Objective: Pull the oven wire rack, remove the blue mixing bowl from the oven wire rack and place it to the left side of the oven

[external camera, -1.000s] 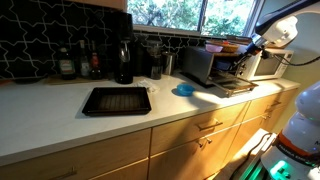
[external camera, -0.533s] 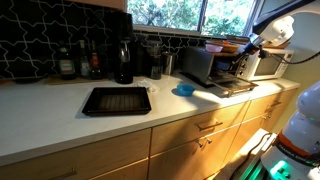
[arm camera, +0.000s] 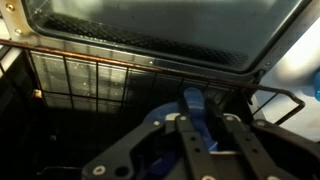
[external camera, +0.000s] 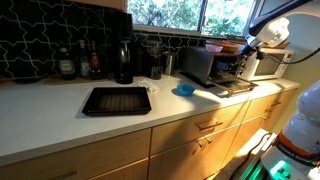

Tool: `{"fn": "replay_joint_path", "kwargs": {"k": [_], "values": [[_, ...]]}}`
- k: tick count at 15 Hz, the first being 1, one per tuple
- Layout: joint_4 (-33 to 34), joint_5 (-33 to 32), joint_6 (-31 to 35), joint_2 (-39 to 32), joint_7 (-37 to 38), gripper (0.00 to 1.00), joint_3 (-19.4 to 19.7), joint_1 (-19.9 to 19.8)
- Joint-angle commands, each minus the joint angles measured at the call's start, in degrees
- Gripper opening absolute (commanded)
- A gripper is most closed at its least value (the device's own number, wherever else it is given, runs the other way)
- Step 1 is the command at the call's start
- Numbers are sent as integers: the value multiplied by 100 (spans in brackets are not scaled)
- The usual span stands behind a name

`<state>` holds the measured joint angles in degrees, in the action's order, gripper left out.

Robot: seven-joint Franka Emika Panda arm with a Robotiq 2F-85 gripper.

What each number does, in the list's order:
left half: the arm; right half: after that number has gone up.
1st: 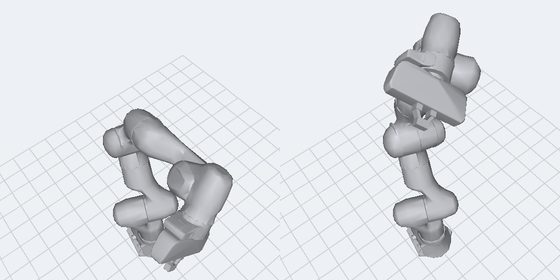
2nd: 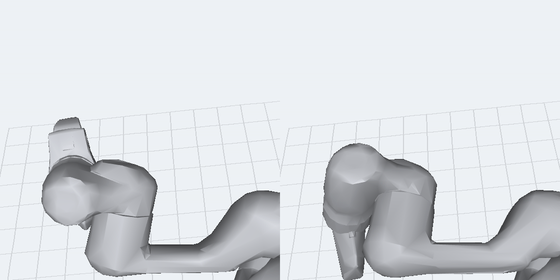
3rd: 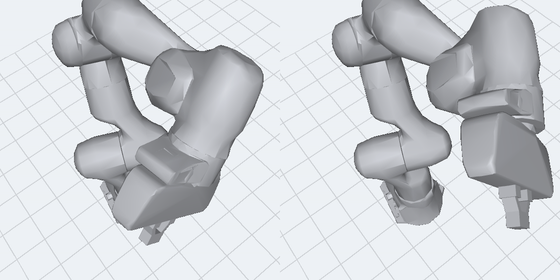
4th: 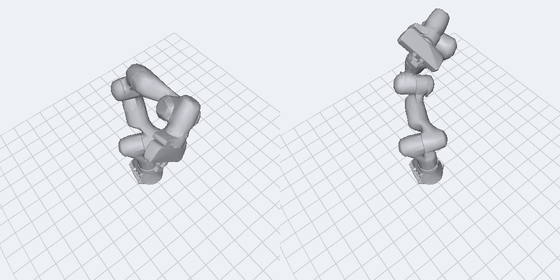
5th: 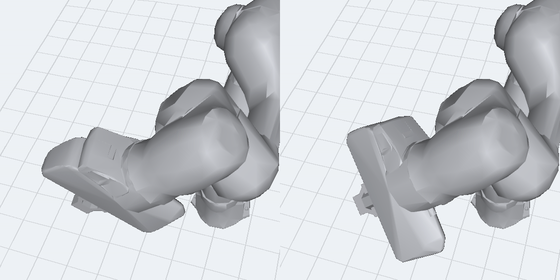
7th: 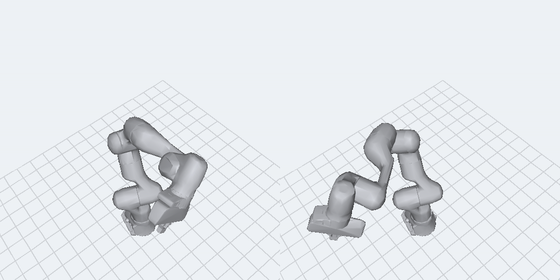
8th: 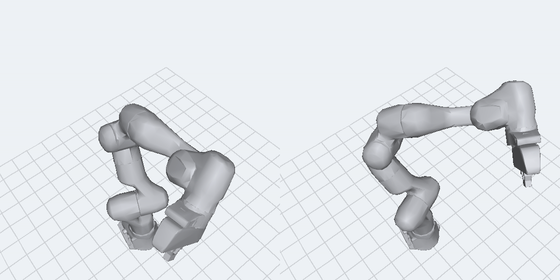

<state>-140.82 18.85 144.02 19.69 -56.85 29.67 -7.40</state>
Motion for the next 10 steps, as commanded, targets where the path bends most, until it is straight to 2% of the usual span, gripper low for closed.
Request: {"fn": "replay_joint_path", "kwargs": {"k": [1, 10], "values": [[31, 51, 42, -68, -128, 5, -27, -49], [-415, -267, -245, 770, -421, 5, -38, -339]]}}
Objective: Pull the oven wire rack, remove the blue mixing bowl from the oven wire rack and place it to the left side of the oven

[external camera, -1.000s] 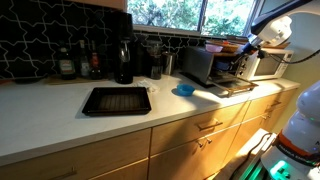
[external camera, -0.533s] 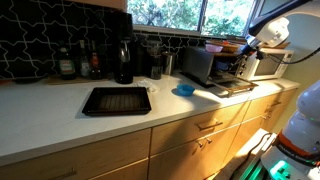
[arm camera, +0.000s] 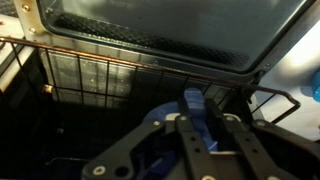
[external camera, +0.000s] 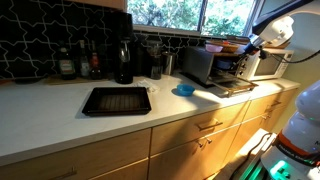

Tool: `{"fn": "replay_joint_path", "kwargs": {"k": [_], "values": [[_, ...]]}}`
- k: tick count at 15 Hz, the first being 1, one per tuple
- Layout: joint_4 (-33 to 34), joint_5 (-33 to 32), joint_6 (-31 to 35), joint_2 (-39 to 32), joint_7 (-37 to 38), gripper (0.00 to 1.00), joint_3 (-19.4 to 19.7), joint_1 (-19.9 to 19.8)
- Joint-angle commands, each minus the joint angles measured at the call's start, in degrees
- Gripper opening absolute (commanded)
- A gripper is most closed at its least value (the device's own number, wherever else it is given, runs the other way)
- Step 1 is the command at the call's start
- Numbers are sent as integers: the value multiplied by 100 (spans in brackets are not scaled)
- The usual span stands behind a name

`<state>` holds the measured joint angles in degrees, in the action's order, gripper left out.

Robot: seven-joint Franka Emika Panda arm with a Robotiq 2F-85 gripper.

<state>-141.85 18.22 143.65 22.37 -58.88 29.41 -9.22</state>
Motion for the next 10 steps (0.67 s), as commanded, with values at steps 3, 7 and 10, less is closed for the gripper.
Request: {"fn": "replay_joint_path", "kwargs": {"k": [3, 7, 10], "values": [[-583, -463, -430, 933, -389, 5, -71, -268], [-1026, -902, -859, 1770, -570, 5, -262, -477], [-1234, -1101, -1325, 2424, -736, 5, -298, -476]]}}
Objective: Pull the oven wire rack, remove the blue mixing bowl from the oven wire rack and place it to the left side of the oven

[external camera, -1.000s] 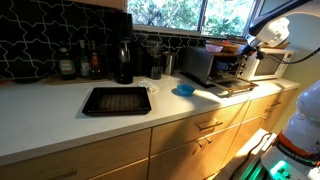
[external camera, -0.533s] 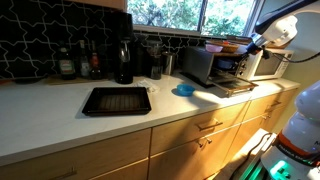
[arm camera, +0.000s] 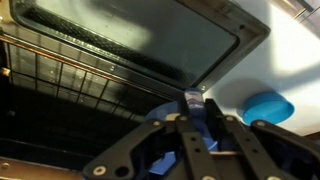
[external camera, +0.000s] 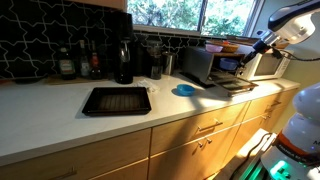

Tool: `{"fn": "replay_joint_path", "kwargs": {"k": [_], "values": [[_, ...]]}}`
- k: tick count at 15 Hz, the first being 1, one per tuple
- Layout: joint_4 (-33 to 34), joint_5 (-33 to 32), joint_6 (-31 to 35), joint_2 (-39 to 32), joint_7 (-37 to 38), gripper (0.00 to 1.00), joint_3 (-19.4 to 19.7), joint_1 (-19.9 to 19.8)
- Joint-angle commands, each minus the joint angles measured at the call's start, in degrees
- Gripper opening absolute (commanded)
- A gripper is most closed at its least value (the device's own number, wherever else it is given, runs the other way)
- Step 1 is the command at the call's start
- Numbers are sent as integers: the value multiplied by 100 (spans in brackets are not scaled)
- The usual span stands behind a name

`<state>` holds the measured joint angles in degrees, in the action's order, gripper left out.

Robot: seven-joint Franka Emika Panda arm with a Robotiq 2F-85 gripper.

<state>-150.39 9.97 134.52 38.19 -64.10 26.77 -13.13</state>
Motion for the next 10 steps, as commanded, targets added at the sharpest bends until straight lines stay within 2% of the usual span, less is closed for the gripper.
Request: {"fn": "replay_joint_path", "kwargs": {"k": [1, 3, 7, 10], "values": [[-426, -289, -609, 1046, -323, 5, -26, -18], [-483, -152, -892, 1407, -301, 5, -105, 102], [-464, 23, -1203, 1786, 255, 5, -493, 361], [-356, 144, -1070, 1806, 904, 5, -870, 699]]}}
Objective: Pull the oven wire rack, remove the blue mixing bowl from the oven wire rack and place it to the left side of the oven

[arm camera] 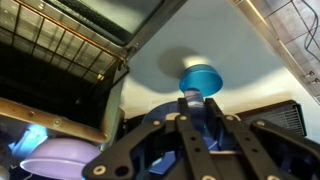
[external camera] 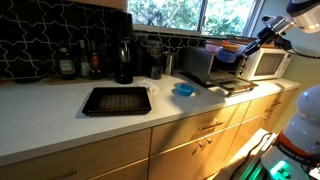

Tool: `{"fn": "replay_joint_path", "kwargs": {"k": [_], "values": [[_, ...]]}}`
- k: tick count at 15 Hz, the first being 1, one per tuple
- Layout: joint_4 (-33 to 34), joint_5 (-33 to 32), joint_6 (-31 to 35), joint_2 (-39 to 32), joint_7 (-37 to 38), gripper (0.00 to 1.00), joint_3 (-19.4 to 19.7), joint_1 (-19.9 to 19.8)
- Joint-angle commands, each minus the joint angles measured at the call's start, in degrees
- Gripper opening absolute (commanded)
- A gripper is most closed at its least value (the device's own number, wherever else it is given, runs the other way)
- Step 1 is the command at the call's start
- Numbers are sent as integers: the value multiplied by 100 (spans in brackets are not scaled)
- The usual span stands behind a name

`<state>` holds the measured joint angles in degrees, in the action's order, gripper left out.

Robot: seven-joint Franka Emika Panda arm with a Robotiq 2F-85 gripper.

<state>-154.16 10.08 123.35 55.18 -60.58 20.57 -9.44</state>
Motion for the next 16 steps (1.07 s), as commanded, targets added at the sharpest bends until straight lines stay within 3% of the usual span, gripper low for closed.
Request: {"fn": "replay_joint_path", "kwargs": {"k": [1, 6, 7, 9, 10, 12, 16], "values": [[68, 184, 97, 79, 765, 5, -350, 476], [410, 451, 366, -362, 1887, 5, -752, 1198], [469, 498, 601, -489, 1983, 5, -756, 1354], [539, 982, 1084, -541, 1834, 5, -396, 1912], [376, 534, 791, -318, 1965, 21, -630, 1571], [463, 753, 1044, -454, 1934, 21, -488, 1847], [529, 804, 1048, -521, 1916, 21, -405, 1913]]}}
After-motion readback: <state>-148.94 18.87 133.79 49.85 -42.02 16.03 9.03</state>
